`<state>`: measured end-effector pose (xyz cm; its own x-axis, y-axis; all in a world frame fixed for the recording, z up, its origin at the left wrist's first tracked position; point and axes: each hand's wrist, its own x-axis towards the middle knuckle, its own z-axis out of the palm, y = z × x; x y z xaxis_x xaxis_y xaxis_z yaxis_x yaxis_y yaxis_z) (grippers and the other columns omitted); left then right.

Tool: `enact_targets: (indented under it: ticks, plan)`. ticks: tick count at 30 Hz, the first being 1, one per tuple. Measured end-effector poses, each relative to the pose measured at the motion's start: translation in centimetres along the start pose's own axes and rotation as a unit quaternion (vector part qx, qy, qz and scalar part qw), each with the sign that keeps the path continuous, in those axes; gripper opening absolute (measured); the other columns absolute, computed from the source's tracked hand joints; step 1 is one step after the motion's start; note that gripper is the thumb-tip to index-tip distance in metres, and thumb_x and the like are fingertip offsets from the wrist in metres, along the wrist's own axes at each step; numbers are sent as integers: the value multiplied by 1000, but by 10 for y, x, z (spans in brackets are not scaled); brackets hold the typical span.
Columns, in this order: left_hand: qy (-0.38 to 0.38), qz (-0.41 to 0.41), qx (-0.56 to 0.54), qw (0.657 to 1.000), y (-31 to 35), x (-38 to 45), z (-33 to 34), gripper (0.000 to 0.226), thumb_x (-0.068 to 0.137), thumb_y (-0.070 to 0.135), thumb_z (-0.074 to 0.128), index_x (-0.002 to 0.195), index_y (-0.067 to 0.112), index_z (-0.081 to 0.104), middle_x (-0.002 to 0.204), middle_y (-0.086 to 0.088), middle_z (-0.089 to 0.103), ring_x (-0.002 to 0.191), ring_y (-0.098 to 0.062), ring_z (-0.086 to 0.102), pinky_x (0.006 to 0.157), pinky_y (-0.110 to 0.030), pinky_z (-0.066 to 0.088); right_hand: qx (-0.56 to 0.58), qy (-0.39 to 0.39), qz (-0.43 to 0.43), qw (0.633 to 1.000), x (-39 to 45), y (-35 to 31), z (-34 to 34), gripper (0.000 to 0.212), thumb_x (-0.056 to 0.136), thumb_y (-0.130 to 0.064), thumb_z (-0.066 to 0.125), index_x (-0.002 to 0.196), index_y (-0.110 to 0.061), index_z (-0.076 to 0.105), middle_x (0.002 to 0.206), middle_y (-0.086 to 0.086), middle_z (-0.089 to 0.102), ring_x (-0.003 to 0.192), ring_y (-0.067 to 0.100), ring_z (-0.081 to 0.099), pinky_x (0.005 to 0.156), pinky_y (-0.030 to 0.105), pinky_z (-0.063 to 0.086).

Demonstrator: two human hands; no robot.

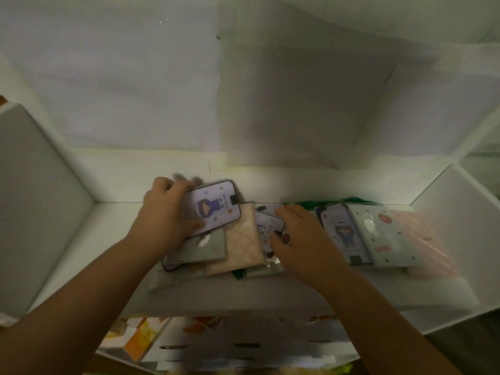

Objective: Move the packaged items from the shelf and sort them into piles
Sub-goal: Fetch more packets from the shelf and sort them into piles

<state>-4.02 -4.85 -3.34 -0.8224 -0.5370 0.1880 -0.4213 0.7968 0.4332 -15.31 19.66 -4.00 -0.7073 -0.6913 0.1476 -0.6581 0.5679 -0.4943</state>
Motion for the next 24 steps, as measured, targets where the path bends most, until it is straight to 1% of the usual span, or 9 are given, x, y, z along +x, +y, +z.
enact_targets:
  ticks: [5,7,9,14,16,18,20,22,24]
  plan:
    - [36,33,-77,996,3,-8,-19,44,70,15,82,110,23,64,93,8,50,90,-16,53,70,-21,40,23,-10,-1,1000,9,-2,5,37,92,-33,57,127,-22,52,119,-4,52,104,12,52,90,31,50]
    - [45,17,-118,992,3,-15,-25,43,75,14,79,109,31,61,88,20,56,84,-8,58,65,-10,39,27,-22,-8,999,12,-4,10,36,90,-37,55,123,-22,54,117,-3,54,103,13,54,90,32,50]
    - [56,2,-148,987,0,-23,-32,53,77,16,79,120,36,55,95,17,62,84,-1,61,62,-4,42,14,-40,-11,999,15,-7,16,40,87,-41,51,121,-22,56,115,-3,55,104,14,53,90,33,49]
    - [113,12,-216,970,-1,-41,-51,62,81,20,76,125,46,41,117,9,47,95,8,53,71,-6,48,-38,-87,15,995,25,-25,34,55,93,-43,51,143,-21,43,137,1,51,124,20,48,104,37,42]
    - [140,-14,-265,954,-3,-47,-61,72,75,33,82,127,51,35,116,15,50,95,-1,57,74,-13,51,-24,-89,1,996,33,-40,41,50,94,-43,52,139,-21,45,133,0,54,119,20,52,98,36,45]
    - [167,-54,-369,913,-4,-50,-68,71,66,45,86,122,50,43,104,17,62,93,-13,66,73,-31,58,-17,-74,-3,997,44,-54,48,46,88,-50,56,124,-23,52,119,-1,60,106,20,59,85,37,52]
    - [203,-68,-424,880,-3,-53,-72,50,67,37,82,111,40,59,95,10,69,90,-14,69,74,-36,60,-13,-84,18,996,53,-67,55,63,79,-65,58,127,-25,50,121,-1,60,105,20,58,84,40,54]
    - [242,-63,-437,864,-2,-57,-76,25,74,31,77,96,39,68,89,9,70,85,-10,68,70,-26,58,-47,-123,35,991,59,-78,63,89,72,-77,57,140,-21,39,133,4,50,117,25,50,93,42,49]
    - [276,-81,-424,859,-6,-60,-77,15,83,29,74,95,36,70,92,8,70,84,-8,66,66,-20,54,-80,-147,30,985,62,-87,67,105,68,-82,58,146,-17,30,141,11,39,126,30,42,97,43,42]
